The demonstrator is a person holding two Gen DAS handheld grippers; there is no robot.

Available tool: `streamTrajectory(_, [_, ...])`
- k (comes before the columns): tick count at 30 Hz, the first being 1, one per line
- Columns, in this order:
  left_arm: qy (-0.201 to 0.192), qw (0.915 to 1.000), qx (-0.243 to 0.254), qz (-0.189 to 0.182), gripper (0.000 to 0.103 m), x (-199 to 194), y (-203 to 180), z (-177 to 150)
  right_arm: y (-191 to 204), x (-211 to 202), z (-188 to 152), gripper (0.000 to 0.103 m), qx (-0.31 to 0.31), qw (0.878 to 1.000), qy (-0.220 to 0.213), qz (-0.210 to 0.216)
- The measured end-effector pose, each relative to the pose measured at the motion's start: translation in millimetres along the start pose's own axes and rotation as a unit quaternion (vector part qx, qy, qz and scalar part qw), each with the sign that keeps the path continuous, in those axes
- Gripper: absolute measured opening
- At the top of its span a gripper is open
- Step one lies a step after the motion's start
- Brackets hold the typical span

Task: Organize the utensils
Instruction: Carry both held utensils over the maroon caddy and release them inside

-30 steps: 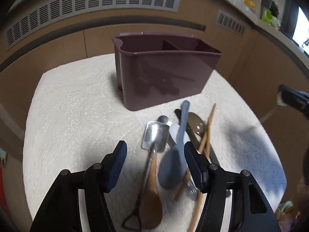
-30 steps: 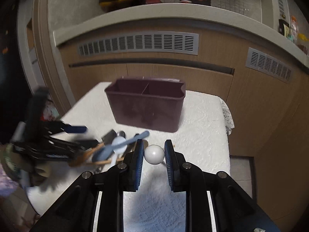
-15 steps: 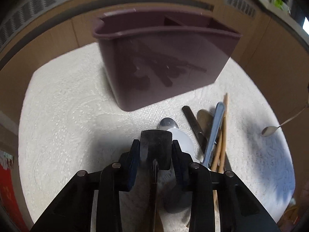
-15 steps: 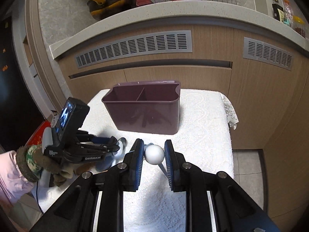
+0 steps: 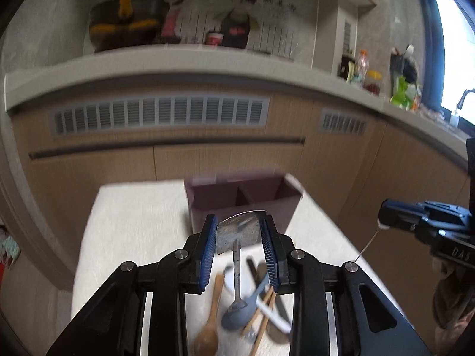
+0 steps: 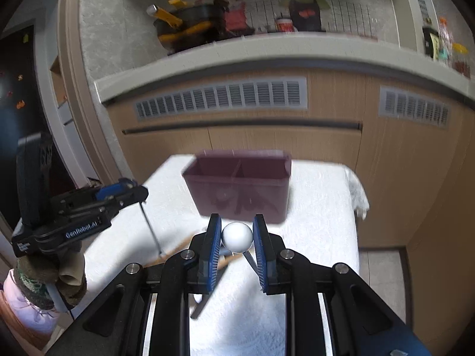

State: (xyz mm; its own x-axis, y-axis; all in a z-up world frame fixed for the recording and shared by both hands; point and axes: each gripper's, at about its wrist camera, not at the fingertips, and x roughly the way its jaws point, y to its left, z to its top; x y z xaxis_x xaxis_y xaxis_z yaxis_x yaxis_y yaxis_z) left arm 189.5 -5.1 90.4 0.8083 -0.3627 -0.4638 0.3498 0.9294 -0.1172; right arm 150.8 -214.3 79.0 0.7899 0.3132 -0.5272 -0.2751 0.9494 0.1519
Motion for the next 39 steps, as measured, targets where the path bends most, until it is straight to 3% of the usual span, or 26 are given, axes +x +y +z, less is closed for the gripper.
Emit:
streamTrajectory(7, [-0.087,0.9959,0.025,-0.010,0.031,-11,-7,97,5,-25,99,0.020,-0.017,0.996,-0.078,0.037])
streamTrajectory(11, [-0.111,0.9935,0.019,-0.010,0.031,5,2,121,2,-9,137,0.020,-0.013,0.995,-0.093,0.043])
streamTrajectory(15, [-0.101,0.9948,0.008,-0.011,0.031,37,10,125,-1,24,152,0.020,-0.009,0.996,-0.084,0.032])
streamTrajectory(23, [-0.035,0.9991,-0.021,-0.016,0.031,107,29,104,-23,102,144,0.020,0.031,0.999,0.001,0.022])
streamTrajectory(25, [-0.015,0.9993,-0.027,-0.020,0.035,118,31,95,-28,116,136,0.022,0.036,0.999,0.025,0.019])
streamTrajectory(29, [0.002,0.9994,-0.034,-0.008,0.044,125,32,80,-28,122,126,0.031,0.021,0.999,0.016,-0.019])
streamTrajectory(32, [0.003,0.9992,-0.040,0.002,0.050,113,36,72,-26,109,121,0.048,0.002,0.999,-0.003,-0.042])
streamTrajectory(34, [0.005,0.9989,-0.046,0.010,0.061,102,40,63,-24,98,118,0.067,-0.006,0.998,-0.015,-0.057])
streamTrajectory(37, [0.016,0.9984,-0.050,0.022,0.066,85,44,41,-17,83,104,0.068,-0.026,0.996,-0.024,-0.084])
streamTrajectory(39, [0.025,0.9976,-0.054,0.034,0.069,73,47,24,-13,73,90,0.077,-0.035,0.995,-0.019,-0.090])
